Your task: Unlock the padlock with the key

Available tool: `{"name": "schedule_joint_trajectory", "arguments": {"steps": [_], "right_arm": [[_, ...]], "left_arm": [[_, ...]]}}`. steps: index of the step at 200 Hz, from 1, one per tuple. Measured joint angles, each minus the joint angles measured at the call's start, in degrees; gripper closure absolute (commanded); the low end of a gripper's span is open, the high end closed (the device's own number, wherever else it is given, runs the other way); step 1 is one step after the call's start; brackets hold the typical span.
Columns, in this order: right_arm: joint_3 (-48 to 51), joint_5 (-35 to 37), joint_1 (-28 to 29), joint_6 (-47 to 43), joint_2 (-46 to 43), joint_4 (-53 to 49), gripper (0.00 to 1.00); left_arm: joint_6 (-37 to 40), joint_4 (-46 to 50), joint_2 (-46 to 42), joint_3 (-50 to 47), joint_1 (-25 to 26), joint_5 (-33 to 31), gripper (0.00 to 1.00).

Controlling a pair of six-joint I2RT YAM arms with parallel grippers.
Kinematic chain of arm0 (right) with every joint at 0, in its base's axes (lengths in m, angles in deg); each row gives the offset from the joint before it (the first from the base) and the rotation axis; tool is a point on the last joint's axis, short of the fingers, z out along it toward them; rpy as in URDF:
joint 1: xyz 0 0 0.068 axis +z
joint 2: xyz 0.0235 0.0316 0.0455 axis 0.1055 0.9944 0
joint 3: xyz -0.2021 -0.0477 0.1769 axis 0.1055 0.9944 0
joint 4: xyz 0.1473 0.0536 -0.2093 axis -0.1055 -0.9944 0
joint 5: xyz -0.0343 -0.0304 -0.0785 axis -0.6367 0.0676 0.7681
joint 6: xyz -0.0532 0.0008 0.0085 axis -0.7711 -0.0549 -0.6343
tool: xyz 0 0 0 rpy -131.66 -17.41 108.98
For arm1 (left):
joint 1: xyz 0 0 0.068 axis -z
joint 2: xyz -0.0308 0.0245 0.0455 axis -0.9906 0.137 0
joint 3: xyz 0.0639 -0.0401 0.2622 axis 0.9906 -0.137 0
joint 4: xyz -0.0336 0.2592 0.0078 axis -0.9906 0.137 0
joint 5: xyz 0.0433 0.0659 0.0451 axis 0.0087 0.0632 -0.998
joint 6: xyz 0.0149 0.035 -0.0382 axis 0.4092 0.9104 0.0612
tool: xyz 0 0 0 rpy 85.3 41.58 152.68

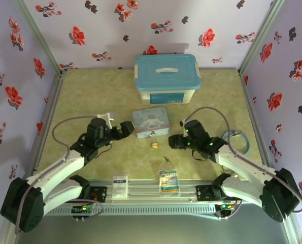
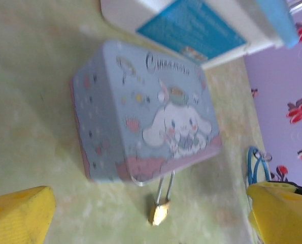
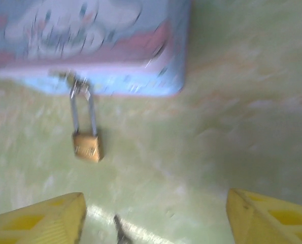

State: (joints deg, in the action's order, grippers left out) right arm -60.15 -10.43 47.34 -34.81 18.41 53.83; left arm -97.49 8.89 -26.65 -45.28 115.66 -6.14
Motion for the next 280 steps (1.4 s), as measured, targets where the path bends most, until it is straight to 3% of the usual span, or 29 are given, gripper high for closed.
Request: {"name": "schedule_joint_trajectory", "arguments": {"steps": [32,51,79,100,170,210,280], "right_arm": [[1.4,0.8,8.7,3.2,4.1,0.0,0.47],[2.7,1.6,13.1,4.8,4.9,-0.1,0.50],[2.9,3.3,15.6,6.2,7.0,0.0,0.60],[3.5,3.9,16.0,6.3,8.2,0.8,0.60],[4.5,4.9,17.4,6.5,11.6,3.2,0.62],[3.6,9.1,20.0,6.5,13.5,2.6,0.65],[2.2,14.7,22.8,6.9,16.1,1.8,0.79]], "left_arm": [[-4.7,-0.3,-0.3,-1.1,8.2,-4.9,0.00],[-7.2,-0.8,-0.8,-2.5,12.9,-8.3,0.00],[-9.6,-1.4,-0.4,-4.0,17.1,-12.6,0.00],[-9.7,-2.4,0.7,-4.0,19.1,-14.3,0.00],[-11.0,-4.8,2.2,-4.0,20.9,-16.8,0.00],[-10.7,-6.1,2.7,-4.0,22.9,-18.1,0.00],[-9.4,-4.2,2.1,-4.0,22.9,-20.3,0.00]]}}
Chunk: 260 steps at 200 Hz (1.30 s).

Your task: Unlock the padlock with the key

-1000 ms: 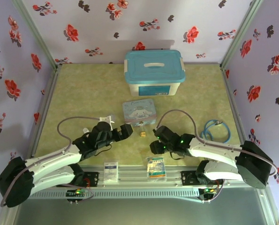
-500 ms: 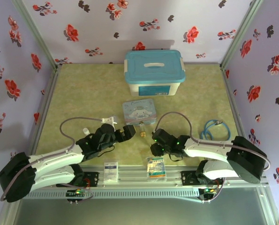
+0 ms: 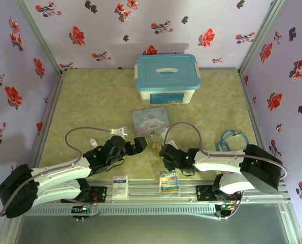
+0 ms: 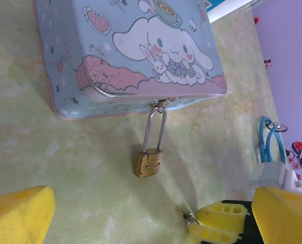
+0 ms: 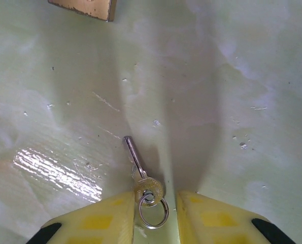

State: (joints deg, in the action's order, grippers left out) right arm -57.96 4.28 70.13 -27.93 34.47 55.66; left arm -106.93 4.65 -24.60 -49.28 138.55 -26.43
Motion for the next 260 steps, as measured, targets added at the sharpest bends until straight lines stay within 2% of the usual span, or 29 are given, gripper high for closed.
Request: {"name": "schedule_joint_trajectory", "arguments": {"steps": [22,57,78,111,154,196,239,260], "right_arm": [[0.6,0.0,0.0,0.0,-0.1,1.5,0.91],[1.8,-0.3,-0.7,0.2,-0.5,4.9,1.00],[4.1,-2.3,-2.4,0.3,-2.7,7.6,1.00],[7.5,-7.3,-6.2,0.8,-7.4,11.1,1.00],[8.7,-11.7,-9.0,2.6,-14.0,16.3,1.00],[8.2,-14.1,-9.0,5.3,-15.9,22.2,1.00],[8.2,-16.5,-9.0,8.2,-16.0,27.5,1.00],[8.2,-16.9,-9.0,8.6,-16.4,28.2,1.00]], "left_arm": [[0.0,-0.1,-0.9,-0.1,0.0,-0.4,0.00],[0.0,-0.1,-1.0,-0.9,0.0,-0.9,0.00],[0.0,-0.6,-0.8,-1.0,0.0,-0.9,0.04],[-0.7,-6.0,0.7,-2.3,0.6,-0.9,0.19],[-2.4,-16.9,3.9,-4.3,7.9,-6.6,0.16],[-6.8,-26.5,11.1,-4.3,8.6,-9.0,0.25],[-9.3,-34.2,17.1,-3.8,8.6,-8.1,0.42],[-10.0,-38.0,19.5,-3.5,8.6,-7.6,0.57]]}}
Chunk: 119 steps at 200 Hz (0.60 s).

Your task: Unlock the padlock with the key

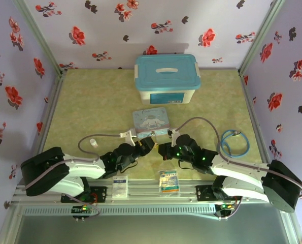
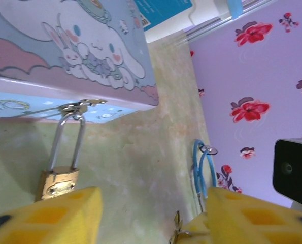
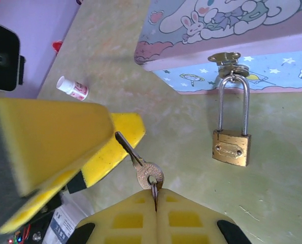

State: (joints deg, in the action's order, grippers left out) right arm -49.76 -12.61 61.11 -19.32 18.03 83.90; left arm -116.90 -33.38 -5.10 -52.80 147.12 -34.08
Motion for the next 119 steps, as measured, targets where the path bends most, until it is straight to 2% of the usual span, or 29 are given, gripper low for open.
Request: {"name": "schedule_joint_trajectory", "arguments": {"steps": [14,42,65,87,93,99,107,119], "right_arm": [[0.0,0.0,0.0,0.2,-0.5,0.1,1.00],[0.0,0.0,0.0,0.2,-1.4,0.1,1.00],[0.3,0.0,0.0,0.5,-2.0,0.3,1.00],[0.7,0.0,0.0,0.8,-2.1,0.4,1.00],[0.8,0.1,0.0,0.8,-2.1,0.4,1.00],[0.8,0.1,0.0,0.8,-2.1,0.4,0.91],[0.8,0.0,0.0,0.9,-2.1,0.3,0.72],[1.0,0.1,0.0,0.8,-2.5,0.3,0.71]], "left_arm": [[-0.1,-1.2,0.9,0.4,0.0,0.5,0.65],[-0.1,-2.0,1.4,2.0,0.0,1.3,0.72],[-0.1,-2.6,1.4,2.6,0.0,1.8,0.88],[0.9,-2.4,1.5,2.6,0.0,2.1,1.00],[0.8,-2.2,1.6,2.6,0.0,2.2,1.00],[1.0,-2.1,1.8,2.6,0.0,2.3,1.00],[1.0,-1.9,1.8,2.6,0.0,2.4,1.00],[1.0,-1.6,1.8,2.6,0.0,2.8,1.00]]}}
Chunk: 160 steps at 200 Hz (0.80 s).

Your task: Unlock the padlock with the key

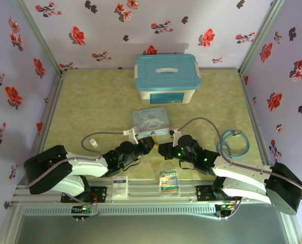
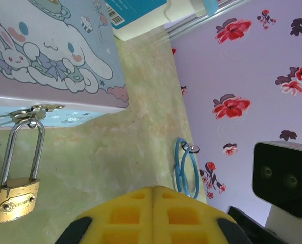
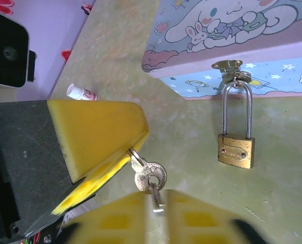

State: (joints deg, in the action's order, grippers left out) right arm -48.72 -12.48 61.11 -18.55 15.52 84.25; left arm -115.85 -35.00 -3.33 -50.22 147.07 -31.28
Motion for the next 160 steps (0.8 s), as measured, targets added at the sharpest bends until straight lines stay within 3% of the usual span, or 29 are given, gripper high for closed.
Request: {"name": "schedule_joint_trajectory", "arguments": {"steps": [7,22,52,77,109,160], "right_arm": [[0.3,0.0,0.0,-0.2,-0.6,0.1,0.60],[1.5,0.3,-0.2,-0.6,-2.4,0.2,0.23],[5.1,0.8,-1.7,-0.1,-8.5,2.2,0.01],[7.8,0.1,-3.0,2.7,-11.1,8.9,0.01],[8.0,-2.4,-3.6,6.8,-8.0,21.1,0.02],[8.7,-7.3,-5.3,12.2,-0.7,38.4,0.24]], "left_arm": [[0.1,0.2,0.0,0.0,0.0,0.2,1.00],[0.6,1.0,-0.5,0.0,-0.1,0.7,1.00],[1.6,1.1,-3.4,0.0,-0.7,0.7,1.00],[1.7,-3.1,-4.3,0.0,-1.6,1.4,1.00],[1.7,-7.5,-4.3,0.0,-2.1,2.8,1.00],[3.1,-5.9,-8.3,0.9,-2.1,4.1,1.00]]}}
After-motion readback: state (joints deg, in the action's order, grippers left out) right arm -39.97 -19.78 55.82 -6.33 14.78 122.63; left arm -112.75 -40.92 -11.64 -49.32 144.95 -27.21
